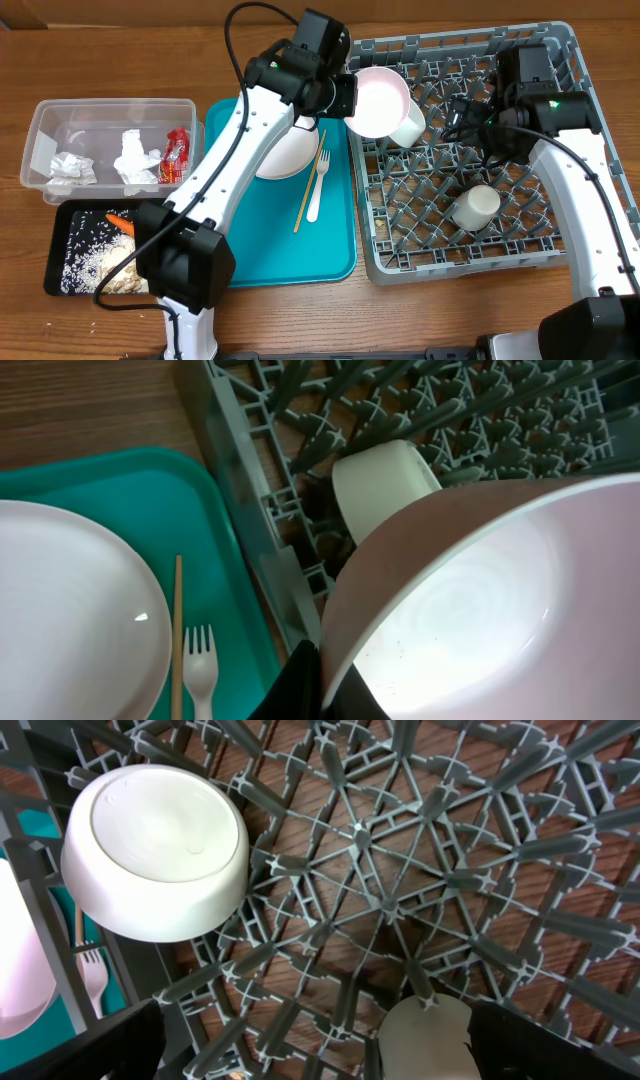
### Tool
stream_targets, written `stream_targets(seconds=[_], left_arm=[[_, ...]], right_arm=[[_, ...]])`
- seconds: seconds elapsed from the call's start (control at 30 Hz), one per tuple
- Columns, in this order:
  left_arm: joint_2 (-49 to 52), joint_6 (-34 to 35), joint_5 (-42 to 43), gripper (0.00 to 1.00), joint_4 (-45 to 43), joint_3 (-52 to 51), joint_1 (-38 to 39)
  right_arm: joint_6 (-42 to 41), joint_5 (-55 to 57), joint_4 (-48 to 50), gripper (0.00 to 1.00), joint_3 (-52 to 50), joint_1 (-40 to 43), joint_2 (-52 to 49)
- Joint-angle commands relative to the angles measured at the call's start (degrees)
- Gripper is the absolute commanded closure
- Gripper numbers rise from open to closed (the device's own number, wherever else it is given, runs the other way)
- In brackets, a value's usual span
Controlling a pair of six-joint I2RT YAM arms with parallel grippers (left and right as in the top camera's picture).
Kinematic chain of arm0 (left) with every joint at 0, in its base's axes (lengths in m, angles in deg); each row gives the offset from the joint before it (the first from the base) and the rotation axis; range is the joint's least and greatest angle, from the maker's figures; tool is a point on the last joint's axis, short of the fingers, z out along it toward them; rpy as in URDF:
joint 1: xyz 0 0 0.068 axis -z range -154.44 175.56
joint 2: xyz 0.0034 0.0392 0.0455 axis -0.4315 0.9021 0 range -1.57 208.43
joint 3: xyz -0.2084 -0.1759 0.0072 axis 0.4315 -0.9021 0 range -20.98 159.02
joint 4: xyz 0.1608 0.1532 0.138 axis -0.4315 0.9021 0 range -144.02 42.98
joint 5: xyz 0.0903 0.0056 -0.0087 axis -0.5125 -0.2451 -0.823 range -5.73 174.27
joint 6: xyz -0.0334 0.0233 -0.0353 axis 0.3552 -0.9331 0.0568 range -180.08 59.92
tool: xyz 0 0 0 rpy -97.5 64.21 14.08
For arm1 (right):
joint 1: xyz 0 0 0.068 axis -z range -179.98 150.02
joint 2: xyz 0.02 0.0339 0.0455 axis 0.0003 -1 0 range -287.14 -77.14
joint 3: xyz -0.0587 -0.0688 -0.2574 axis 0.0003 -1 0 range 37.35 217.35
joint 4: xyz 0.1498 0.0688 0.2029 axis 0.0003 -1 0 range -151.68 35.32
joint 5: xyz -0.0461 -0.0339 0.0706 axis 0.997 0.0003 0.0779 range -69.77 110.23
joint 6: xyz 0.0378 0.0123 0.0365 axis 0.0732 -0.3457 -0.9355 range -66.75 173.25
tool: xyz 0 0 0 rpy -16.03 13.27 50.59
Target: Sort waste into correct bins and load items into the dishwasher
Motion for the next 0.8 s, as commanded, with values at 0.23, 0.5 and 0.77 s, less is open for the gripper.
stream_targets(seconds=[0.23, 0.5, 0.77], left_arm=[[3.04, -1.36, 3.06, 0.95, -1.73, 0.66, -0.2], [3.04, -1.29, 5.14, 0.95, -1.95, 0.66, 0.35], [3.04, -1.31, 6.19, 0.93, -3.21, 0.66, 2.54]], right_arm=[[5.25, -29.22, 1.38, 0.16, -0.15, 0.02, 1.03], [1.9, -28.7, 8.59, 0.48, -0.15, -0.42, 1.03], [1.9, -18.82, 9.35, 0.48, -0.15, -4.72, 1.01]])
